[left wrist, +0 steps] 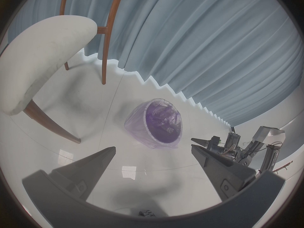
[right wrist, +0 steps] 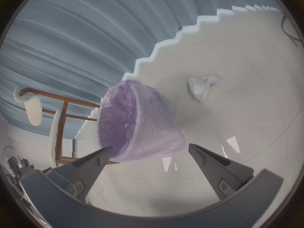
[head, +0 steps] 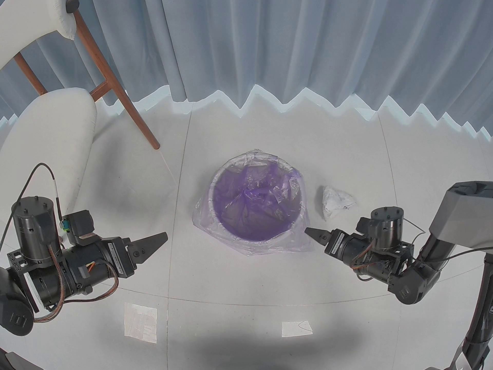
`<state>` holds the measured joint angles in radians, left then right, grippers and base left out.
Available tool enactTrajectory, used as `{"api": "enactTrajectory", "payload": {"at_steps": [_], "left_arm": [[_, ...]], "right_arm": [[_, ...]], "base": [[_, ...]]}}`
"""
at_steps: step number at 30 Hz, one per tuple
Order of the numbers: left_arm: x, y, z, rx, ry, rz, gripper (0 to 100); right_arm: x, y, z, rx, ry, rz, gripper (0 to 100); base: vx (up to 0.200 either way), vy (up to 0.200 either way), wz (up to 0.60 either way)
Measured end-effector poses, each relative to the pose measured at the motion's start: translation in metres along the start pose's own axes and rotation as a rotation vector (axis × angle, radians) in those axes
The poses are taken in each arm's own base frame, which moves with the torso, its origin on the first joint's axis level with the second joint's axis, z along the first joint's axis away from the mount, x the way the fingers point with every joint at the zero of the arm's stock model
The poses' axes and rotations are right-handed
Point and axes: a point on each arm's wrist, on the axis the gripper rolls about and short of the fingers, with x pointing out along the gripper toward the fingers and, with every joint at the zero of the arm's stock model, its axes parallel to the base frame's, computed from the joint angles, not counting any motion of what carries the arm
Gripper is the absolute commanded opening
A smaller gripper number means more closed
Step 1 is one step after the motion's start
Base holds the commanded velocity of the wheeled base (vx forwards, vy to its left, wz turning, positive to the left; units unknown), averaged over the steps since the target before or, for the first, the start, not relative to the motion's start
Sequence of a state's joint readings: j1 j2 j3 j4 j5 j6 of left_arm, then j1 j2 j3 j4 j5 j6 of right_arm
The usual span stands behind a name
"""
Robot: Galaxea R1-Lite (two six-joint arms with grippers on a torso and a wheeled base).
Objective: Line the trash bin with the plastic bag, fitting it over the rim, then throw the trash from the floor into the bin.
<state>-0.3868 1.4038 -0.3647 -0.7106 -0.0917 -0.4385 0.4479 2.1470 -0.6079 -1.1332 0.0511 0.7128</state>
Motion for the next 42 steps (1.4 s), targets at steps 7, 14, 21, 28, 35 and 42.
{"api": "enactTrajectory", "payload": {"at_steps": [7,14,21,28,35,42], "left_arm": [[0.005,0.002,-0.002,-0.002,0.018,0.011,100],[0.008,0.003,-0.006,-0.002,0.043,0.015,100],[0.033,0.006,-0.024,0.03,0.158,0.035,100],[0.085,0.01,-0.045,0.099,0.272,0.058,100],[0.147,0.016,-0.064,0.181,0.214,0.029,100],[0.197,0.021,-0.077,0.293,0.071,-0.026,0]], "right_arm": [[0.025,0.007,-0.02,-0.009,0.033,0.014,100],[0.027,-0.006,-0.04,-0.044,0.095,-0.03,100],[0.039,-0.017,-0.051,-0.146,0.069,-0.034,100],[0.049,-0.022,-0.057,-0.23,0.029,-0.018,100],[0.052,-0.024,-0.057,-0.256,0.0,-0.008,100],[0.054,-0.023,-0.055,-0.259,-0.034,0.012,100]], "base": [[0.0,0.0,0.0],[0.0,0.0,0.0],[0.0,0.0,0.0],[0.0,0.0,0.0],[0.0,0.0,0.0],[0.0,0.0,0.0]]}}
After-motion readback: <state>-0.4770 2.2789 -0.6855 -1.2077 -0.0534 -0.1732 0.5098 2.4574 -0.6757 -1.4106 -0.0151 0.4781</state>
